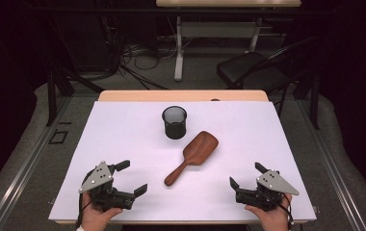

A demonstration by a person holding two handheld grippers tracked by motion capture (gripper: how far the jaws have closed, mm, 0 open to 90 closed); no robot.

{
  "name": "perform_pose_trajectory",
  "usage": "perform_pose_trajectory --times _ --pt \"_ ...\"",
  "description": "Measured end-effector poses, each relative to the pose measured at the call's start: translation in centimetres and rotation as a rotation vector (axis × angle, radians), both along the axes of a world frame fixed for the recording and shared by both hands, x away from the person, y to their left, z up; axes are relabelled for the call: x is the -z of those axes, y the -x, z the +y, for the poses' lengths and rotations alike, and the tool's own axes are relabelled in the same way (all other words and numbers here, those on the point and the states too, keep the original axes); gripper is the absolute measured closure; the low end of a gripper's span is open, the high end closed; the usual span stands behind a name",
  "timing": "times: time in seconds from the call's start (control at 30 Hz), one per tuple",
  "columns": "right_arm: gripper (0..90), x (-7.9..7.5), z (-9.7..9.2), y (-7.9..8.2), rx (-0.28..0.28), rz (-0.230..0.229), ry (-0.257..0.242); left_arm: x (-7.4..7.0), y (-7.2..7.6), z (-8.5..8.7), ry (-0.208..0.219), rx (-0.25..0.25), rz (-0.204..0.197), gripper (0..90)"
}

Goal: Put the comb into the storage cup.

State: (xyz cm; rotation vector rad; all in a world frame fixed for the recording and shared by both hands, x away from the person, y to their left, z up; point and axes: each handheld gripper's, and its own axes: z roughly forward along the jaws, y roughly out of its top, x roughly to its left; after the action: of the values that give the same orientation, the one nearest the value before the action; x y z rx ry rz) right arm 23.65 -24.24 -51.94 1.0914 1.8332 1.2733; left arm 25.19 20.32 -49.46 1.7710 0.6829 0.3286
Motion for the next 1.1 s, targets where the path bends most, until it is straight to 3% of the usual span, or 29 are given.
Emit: perform_pose_trajectory --times 0.43,0.7,1.1 --pt "2.6 0.3 -0.3 -0.3 0.018 0.029 -0.015 0.2 -0.5 -0.8 -0.043 -0.020 0.043 0.3" --pt "2.6 0.4 -0.3 -0.5 0.020 0.037 -0.017 0.9 -0.6 -2.0 -0.120 -0.002 0.067 0.3" --pt "2.5 0.5 -0.3 -0.7 0.014 0.052 -0.026 0.9 -1.0 -2.7 -0.123 0.023 0.109 0.3"
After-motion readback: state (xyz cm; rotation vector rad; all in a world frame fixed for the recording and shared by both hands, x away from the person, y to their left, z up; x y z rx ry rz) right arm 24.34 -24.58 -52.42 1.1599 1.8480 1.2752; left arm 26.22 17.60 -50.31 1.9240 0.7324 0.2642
